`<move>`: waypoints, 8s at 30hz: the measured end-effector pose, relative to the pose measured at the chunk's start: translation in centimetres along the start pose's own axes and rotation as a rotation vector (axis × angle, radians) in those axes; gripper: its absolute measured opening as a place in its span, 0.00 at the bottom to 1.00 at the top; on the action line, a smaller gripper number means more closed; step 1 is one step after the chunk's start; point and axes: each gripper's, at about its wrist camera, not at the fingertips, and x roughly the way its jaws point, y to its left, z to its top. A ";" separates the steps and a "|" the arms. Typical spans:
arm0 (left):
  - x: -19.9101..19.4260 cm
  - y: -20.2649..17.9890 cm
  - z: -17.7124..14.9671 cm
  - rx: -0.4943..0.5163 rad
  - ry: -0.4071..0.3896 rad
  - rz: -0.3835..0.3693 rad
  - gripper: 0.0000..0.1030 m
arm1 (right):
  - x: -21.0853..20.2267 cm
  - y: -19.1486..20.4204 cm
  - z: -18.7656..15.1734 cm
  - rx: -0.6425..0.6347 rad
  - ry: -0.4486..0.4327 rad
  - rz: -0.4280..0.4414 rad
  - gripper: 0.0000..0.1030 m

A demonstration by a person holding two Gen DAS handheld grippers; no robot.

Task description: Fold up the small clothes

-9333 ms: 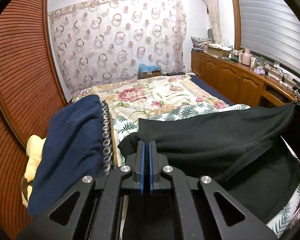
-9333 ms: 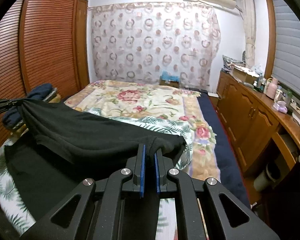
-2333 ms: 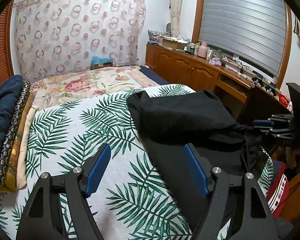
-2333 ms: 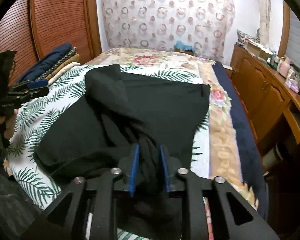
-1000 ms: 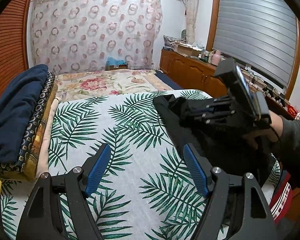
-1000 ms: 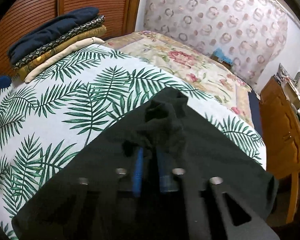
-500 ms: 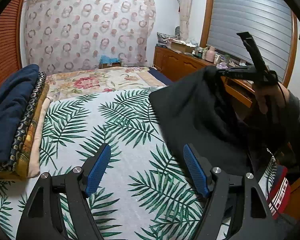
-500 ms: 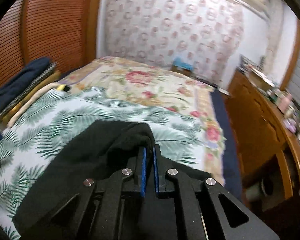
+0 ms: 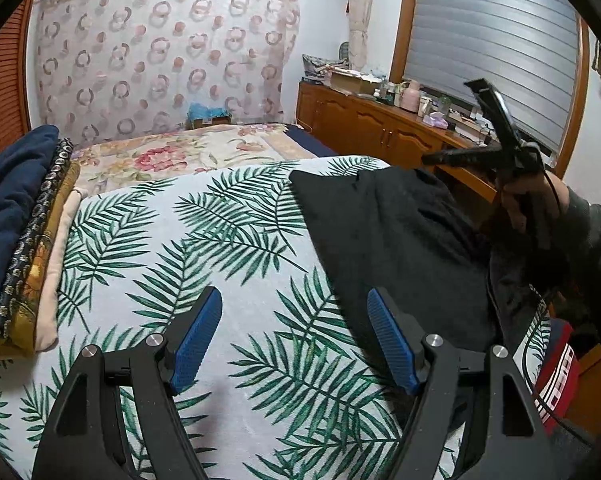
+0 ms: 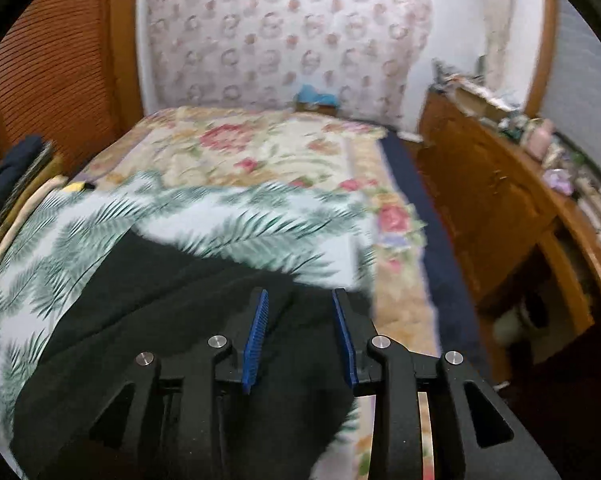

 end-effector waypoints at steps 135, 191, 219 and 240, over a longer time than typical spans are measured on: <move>16.2 -1.1 14.8 0.020 0.150 -0.071 0.22 | -3.0 -9.3 0.0 0.210 -0.146 0.096 0.36; 21.6 -1.3 13.1 0.012 0.293 -0.237 0.19 | 2.4 -8.0 0.4 0.243 0.055 0.276 0.43; -10.3 11.5 13.4 -0.130 -0.301 0.062 0.11 | -8.6 9.7 12.3 -0.304 -0.338 0.431 0.20; -16.8 22.4 3.2 -0.396 -0.258 0.420 0.11 | 5.9 29.5 27.8 -0.739 -0.282 0.725 0.20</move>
